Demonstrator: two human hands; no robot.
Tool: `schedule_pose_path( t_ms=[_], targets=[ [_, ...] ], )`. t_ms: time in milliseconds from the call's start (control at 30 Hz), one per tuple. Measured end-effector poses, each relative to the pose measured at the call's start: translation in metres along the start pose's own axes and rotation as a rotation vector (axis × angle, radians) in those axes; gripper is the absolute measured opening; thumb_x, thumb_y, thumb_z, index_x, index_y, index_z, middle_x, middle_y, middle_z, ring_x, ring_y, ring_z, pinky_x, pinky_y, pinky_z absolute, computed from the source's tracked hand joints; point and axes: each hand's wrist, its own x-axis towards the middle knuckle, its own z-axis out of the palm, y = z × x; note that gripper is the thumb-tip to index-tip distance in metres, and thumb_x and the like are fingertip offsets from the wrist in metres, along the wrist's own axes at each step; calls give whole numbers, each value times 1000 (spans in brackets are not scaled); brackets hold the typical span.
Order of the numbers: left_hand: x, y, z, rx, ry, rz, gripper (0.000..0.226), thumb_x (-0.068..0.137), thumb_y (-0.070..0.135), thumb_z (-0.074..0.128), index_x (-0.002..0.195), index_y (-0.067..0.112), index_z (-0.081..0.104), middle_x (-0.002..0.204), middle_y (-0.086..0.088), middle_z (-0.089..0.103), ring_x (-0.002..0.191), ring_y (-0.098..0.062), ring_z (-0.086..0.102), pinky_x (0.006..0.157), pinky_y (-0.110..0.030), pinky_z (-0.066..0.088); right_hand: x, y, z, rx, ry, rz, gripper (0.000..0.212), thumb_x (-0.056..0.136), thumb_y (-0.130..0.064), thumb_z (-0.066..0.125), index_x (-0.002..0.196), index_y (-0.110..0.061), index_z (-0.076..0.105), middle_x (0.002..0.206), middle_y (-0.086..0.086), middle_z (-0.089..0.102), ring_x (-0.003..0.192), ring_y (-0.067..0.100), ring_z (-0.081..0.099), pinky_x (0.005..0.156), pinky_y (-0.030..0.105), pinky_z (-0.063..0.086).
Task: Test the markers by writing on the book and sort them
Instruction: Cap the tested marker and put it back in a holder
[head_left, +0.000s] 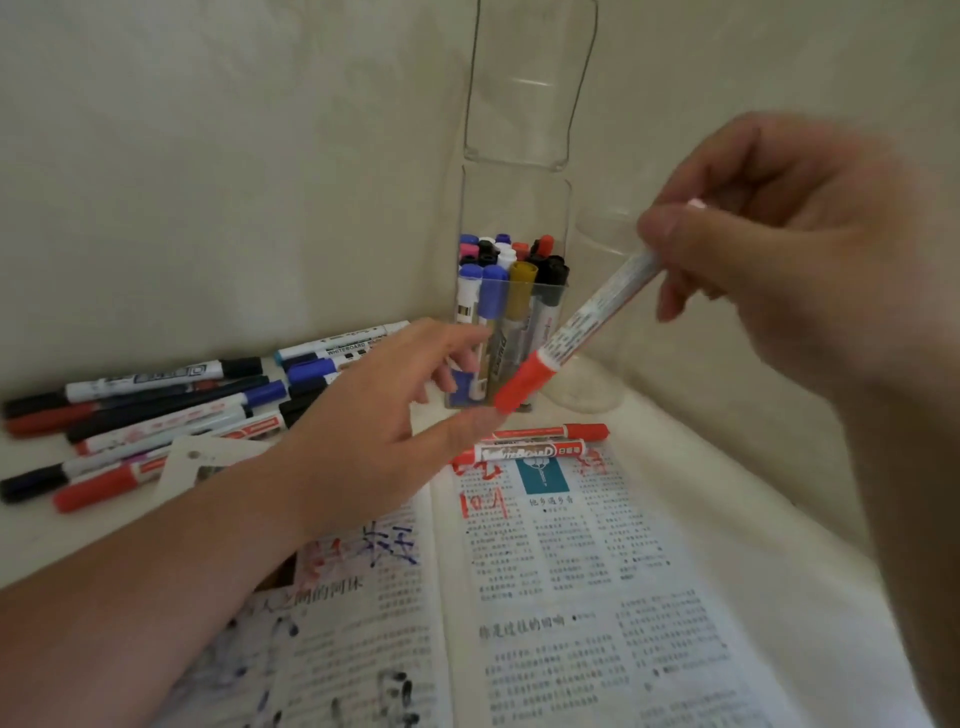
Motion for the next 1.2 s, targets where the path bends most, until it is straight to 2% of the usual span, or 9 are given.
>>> schedule_pose_path(
  t_ms=[167,333,433,567,867,933,1033,1100,1200],
  targets=[
    [-3,0,-4,-216,-189,-23,46,93,21,49,134,43,49,116,16,62,107,-14,60,83,-28,52,-6,42,29,156,71,84,22,87,-7,72,75,-21,60,56,-2,65,45,12,60,46,21,46],
    [1,0,2,-183,-169,-49,21,103,44,44,120,43,56,96,13,66,89,-10,65,73,-18,51,-26,64,62,287,-28,96,11,88,-8,73,85,-13,64,67,10,69,54,24,66,51,24,51],
    [3,2,5,-106,-137,-61,17,100,46,37,102,52,52,86,18,62,79,-6,61,66,-13,45,-34,71,73,437,-53,191,12,87,-7,73,94,-9,63,68,4,68,57,13,66,53,27,55],
    [3,6,6,-101,-134,-112,22,98,51,34,114,52,50,96,22,64,88,2,62,73,-10,45,-42,74,84,549,-165,343,31,85,-8,71,113,-1,61,69,2,68,56,16,62,53,32,57],
    [1,15,3,-134,-47,-88,20,92,55,40,108,57,52,84,37,66,80,13,65,68,-2,43,-48,64,88,453,-84,313,20,88,-25,65,100,-9,65,69,5,68,56,16,63,50,31,56],
    [1,14,2,-134,-39,-62,24,97,61,35,116,59,51,80,29,65,74,7,63,66,-6,44,-49,57,81,404,-23,265,17,93,-30,63,95,-14,62,66,1,65,52,15,59,46,28,50],
    [-3,7,0,-221,-115,-90,35,98,63,30,131,56,36,80,25,61,77,3,60,69,-15,43,-39,59,58,402,297,353,21,99,-27,61,82,-15,53,54,-2,53,44,16,44,37,28,35],
    [-4,0,-1,-214,-118,-114,31,102,47,38,134,49,34,87,17,59,82,-8,60,74,-28,47,-29,64,43,478,423,446,26,90,-14,64,70,-18,48,51,-1,46,41,15,36,39,22,29],
    [-2,-3,0,-167,-110,-141,40,100,17,40,130,43,32,100,19,57,89,-12,59,79,-28,49,-27,71,31,319,47,548,37,88,-28,74,64,-13,51,52,8,51,37,18,43,37,20,35]
  ],
)
